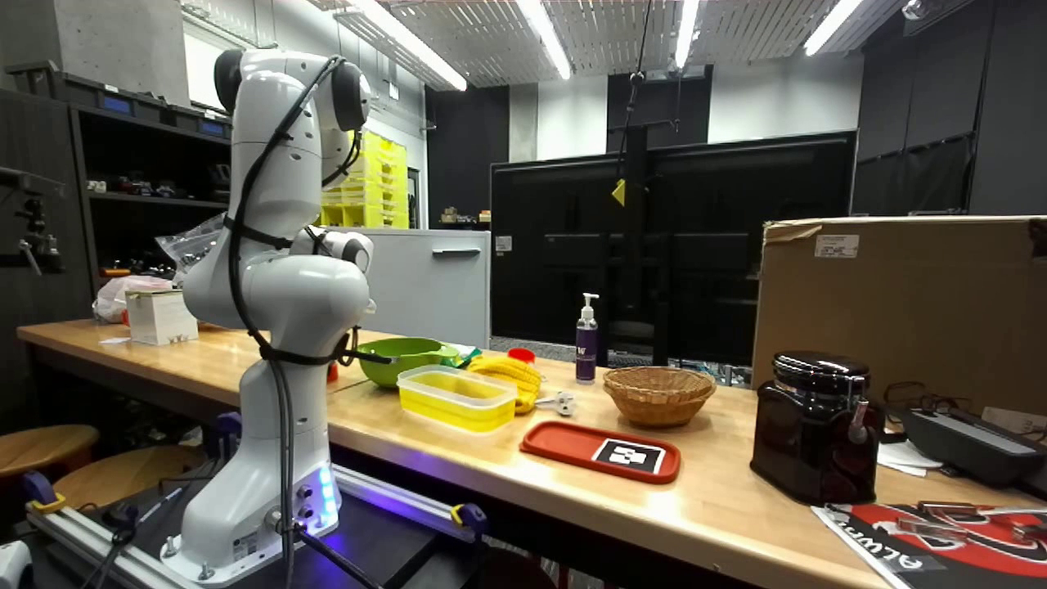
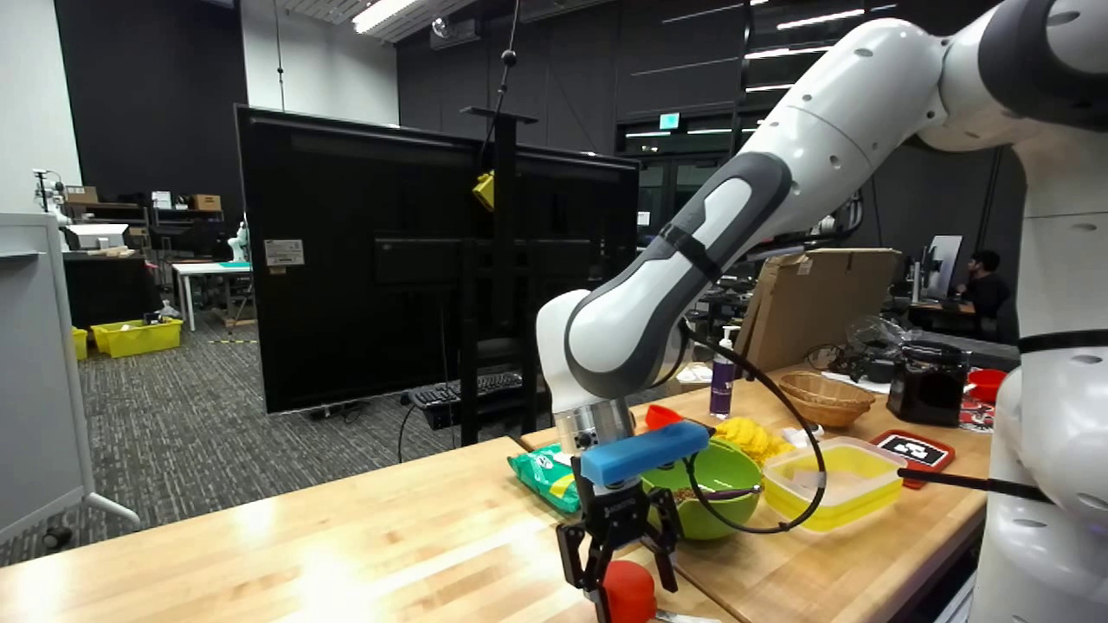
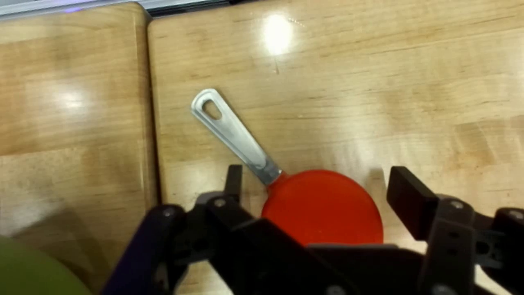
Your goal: Remove the small orange pot from the green bowl and put it on the table
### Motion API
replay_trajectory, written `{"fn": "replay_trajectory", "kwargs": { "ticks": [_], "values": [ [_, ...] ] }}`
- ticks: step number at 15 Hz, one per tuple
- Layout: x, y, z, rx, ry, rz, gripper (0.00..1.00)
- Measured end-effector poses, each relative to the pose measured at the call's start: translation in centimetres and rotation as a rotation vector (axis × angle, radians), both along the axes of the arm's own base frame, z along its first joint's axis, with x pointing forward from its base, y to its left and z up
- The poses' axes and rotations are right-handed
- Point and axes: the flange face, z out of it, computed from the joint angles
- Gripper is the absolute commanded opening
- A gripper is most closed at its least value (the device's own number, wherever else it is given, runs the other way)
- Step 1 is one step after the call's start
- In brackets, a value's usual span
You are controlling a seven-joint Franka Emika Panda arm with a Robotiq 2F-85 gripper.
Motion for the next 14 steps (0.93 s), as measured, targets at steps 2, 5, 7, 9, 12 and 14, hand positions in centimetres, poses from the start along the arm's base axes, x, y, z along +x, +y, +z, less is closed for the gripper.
{"fn": "replay_trajectory", "kwargs": {
  "ticks": [2,5,7,9,12,14],
  "values": [
    [0.0,0.1,0.0,-0.001,-0.001,-0.002,1.00],
    [0.1,0.1,0.1,-0.001,-0.003,-0.005,1.00],
    [0.2,0.1,0.2,0.000,-0.005,-0.008,1.00],
    [0.3,0.2,0.4,0.000,-0.009,-0.012,1.00],
    [0.5,0.3,0.8,-0.001,-0.019,-0.022,1.00],
    [0.7,0.4,1.2,-0.002,-0.031,-0.026,1.00]
  ]
}}
